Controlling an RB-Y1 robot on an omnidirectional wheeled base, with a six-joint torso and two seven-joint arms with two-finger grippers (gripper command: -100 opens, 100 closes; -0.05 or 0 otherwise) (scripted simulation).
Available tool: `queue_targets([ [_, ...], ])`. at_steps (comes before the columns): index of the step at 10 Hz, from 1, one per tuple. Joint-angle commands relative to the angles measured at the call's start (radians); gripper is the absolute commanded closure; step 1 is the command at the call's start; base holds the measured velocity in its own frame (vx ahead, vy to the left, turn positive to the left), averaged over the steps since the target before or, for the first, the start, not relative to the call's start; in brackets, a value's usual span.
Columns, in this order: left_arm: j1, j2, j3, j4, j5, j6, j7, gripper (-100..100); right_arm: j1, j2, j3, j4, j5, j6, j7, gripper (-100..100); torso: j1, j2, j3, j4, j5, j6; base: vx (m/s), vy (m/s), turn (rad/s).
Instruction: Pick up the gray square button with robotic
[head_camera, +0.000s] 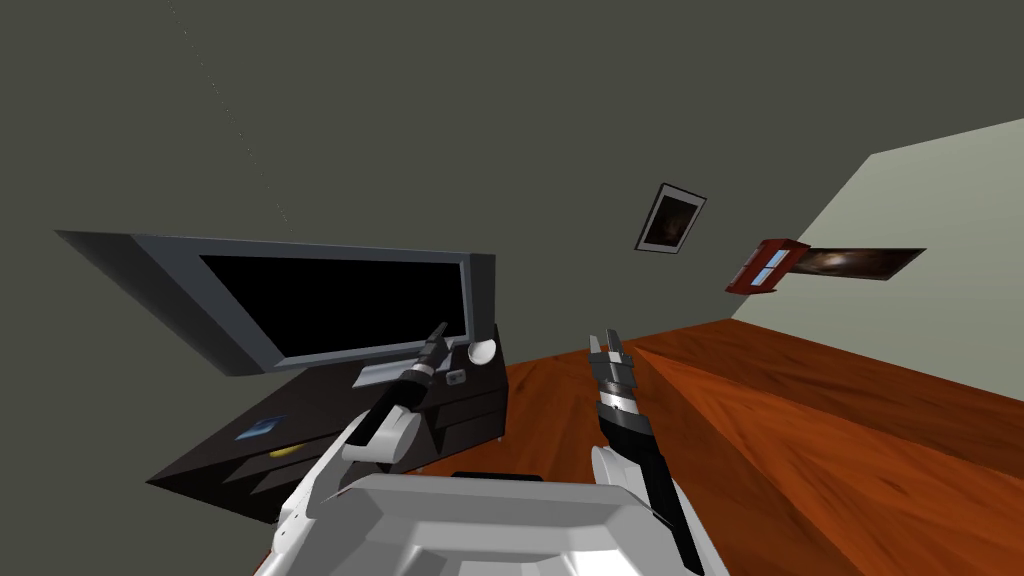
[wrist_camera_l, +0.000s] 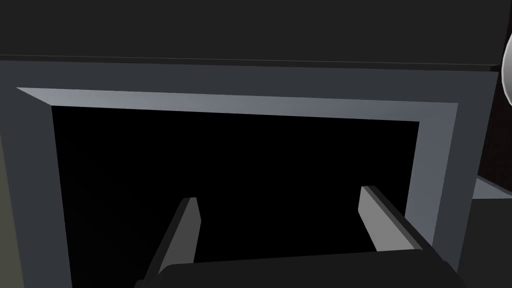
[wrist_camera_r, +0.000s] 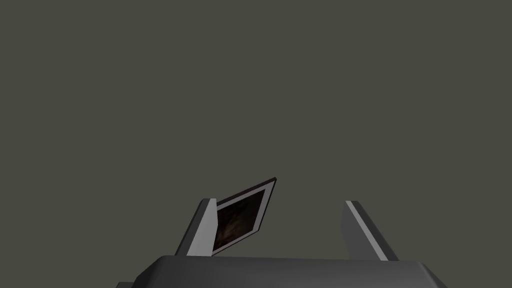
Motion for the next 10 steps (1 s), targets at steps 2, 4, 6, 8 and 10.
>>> queue_targets([
  [2, -0.023, 0.003, -0.003, 0.022, 0.012, 0.066, 0.019, -100, 0.000, 0.000, 0.000, 0.000, 0.000, 0.000, 0.000, 0, 0.000, 0.000, 0.000, 0.000, 0.000, 0.000, 0.011, 0.023, -0.027],
  [4, -0.044, 0.005, -0.006, 0.044, 0.022, 0.118, 0.036, -100, 0.000, 0.000, 0.000, 0.000, 0.000, 0.000, 0.000, 0, 0.000, 0.000, 0.000, 0.000, 0.000, 0.000, 0.008, 0.025, -0.029],
  [6, -0.066, 0.008, -0.008, 0.066, 0.032, 0.172, 0.053, -100, 0.000, 0.000, 0.000, 0.000, 0.000, 0.000, 0.000, 0, 0.000, 0.000, 0.000, 0.000, 0.000, 0.000, 0.008, 0.025, -0.031],
  [8, -0.089, 0.011, -0.011, 0.090, 0.042, 0.226, 0.070, -100, 0.000, 0.000, 0.000, 0.000, 0.000, 0.000, 0.000, 0, 0.000, 0.000, 0.000, 0.000, 0.000, 0.000, 0.010, 0.026, -0.031],
  [10, -0.112, 0.014, -0.013, 0.115, 0.053, 0.281, 0.087, -100, 0.000, 0.000, 0.000, 0.000, 0.000, 0.000, 0.000, 0, 0.000, -0.001, 0.000, 0.000, 0.000, 0.000, 0.017, 0.026, -0.030],
])
